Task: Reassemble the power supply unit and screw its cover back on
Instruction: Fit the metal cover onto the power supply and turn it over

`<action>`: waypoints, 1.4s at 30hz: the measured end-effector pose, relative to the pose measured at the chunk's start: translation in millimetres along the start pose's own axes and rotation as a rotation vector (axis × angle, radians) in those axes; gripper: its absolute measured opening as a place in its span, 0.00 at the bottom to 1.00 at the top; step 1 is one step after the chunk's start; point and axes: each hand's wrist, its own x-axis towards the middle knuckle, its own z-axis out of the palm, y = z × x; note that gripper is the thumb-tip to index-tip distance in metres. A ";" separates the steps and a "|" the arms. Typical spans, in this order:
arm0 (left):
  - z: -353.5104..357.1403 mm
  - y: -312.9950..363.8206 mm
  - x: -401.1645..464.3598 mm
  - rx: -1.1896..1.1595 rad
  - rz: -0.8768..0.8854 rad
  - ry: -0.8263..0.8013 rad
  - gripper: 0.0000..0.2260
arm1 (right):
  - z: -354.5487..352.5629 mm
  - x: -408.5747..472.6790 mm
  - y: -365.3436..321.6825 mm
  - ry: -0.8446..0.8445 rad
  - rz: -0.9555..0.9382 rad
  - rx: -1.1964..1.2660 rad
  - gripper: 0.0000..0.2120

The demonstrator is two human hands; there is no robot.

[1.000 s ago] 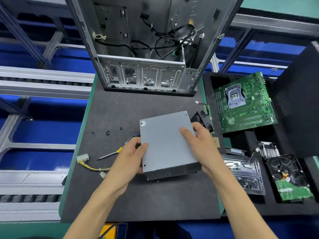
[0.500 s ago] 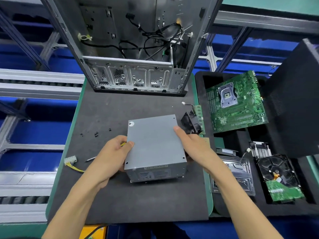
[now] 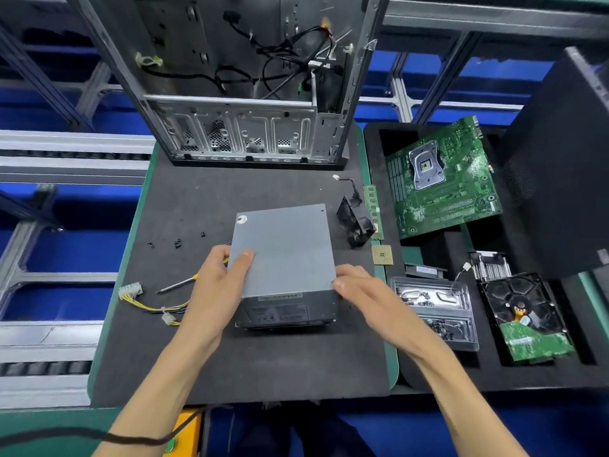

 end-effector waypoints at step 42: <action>12.4 -17.7 -32.4 -0.207 0.140 0.041 0.06 | 22.6 -14.8 7.5 0.162 0.002 0.163 0.20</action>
